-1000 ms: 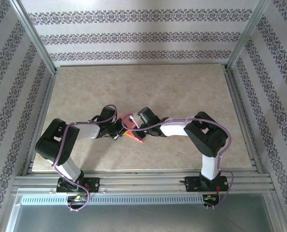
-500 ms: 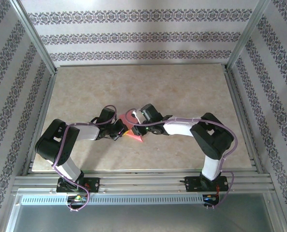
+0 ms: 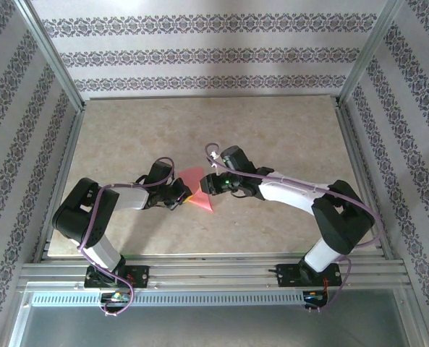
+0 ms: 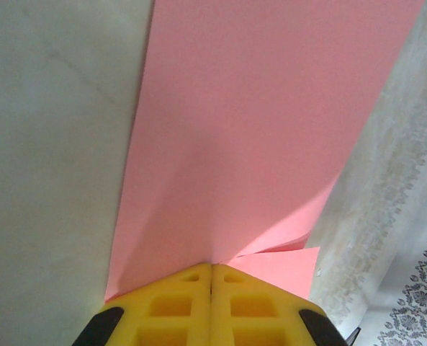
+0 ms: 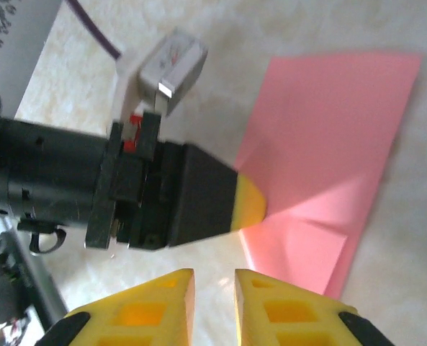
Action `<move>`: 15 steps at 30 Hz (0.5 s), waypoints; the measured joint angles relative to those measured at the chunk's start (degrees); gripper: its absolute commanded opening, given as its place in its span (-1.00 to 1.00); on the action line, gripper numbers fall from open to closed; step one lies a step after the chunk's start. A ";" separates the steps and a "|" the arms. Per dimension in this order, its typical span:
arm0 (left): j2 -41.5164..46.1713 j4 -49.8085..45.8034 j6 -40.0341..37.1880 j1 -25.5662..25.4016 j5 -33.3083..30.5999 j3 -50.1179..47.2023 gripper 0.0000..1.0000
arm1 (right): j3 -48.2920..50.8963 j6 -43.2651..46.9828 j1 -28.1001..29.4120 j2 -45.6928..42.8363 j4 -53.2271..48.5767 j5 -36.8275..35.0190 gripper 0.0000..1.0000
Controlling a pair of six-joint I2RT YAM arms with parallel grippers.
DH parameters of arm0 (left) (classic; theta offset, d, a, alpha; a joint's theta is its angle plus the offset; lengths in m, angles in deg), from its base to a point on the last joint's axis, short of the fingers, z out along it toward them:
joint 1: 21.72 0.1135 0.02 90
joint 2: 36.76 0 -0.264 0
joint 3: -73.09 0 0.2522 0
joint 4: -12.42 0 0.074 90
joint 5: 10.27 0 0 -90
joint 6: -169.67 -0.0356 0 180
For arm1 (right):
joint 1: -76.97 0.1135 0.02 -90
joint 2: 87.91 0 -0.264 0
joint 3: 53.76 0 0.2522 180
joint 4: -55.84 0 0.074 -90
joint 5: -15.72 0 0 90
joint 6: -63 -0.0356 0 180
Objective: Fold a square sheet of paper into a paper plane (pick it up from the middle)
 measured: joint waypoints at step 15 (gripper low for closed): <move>-0.04 -0.52 -0.83 0.00 0.00 0.22 -1.00 | -5.40 -5.03 5.05 11.04 -6.01 0.85 -0.73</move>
